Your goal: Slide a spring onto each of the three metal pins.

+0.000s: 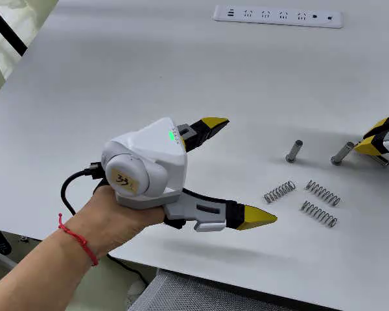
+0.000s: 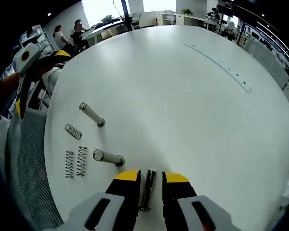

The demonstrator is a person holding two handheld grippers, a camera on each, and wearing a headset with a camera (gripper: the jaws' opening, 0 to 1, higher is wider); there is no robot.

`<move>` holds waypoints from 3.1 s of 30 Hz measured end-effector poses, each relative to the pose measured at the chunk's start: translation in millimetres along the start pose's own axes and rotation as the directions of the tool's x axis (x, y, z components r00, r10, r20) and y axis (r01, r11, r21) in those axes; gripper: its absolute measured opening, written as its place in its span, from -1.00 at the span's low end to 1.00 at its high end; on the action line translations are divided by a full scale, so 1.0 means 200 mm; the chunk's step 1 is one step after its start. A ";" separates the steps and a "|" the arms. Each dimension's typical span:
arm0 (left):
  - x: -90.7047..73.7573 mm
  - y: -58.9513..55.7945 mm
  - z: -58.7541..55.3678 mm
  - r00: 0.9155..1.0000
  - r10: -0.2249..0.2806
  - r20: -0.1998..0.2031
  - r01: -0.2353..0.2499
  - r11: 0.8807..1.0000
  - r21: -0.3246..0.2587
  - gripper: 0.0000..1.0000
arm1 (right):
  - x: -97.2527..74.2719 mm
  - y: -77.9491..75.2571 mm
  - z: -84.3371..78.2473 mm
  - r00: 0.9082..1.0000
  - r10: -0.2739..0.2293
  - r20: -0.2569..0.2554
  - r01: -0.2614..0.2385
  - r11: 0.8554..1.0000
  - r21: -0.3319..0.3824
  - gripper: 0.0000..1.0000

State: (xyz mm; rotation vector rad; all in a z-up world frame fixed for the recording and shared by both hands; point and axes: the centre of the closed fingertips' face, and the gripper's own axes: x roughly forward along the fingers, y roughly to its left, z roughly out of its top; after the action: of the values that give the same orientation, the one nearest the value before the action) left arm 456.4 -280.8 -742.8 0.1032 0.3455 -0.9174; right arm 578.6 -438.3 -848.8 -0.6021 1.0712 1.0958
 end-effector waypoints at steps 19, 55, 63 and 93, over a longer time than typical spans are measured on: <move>0.01 0.00 0.00 1.000 0.001 0.007 -0.001 1.000 -0.012 0.91 | 0.02 0.02 0.00 0.999 -0.006 -0.041 0.005 1.000 -0.024 -0.89; 0.01 -0.01 0.03 1.000 -0.001 0.015 0.001 1.000 -0.006 0.90 | -0.08 0.02 -0.01 0.999 -0.045 -0.004 0.044 0.999 -0.013 -0.91; 0.02 -0.02 0.04 1.000 -0.007 0.015 0.007 1.000 0.000 0.90 | -0.13 0.02 -0.02 0.998 -0.064 0.028 0.064 0.998 -0.012 -0.91; 0.02 -0.04 0.04 1.000 -0.021 0.012 0.021 1.000 0.008 0.89 | -0.29 0.02 -0.14 0.985 -0.121 0.125 0.114 0.991 0.062 -0.91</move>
State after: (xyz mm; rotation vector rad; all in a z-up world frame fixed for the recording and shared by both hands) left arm 454.9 -291.5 -735.6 0.1020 0.3324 -0.9397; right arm 561.2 -483.6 -806.6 -0.5372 0.9394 0.9857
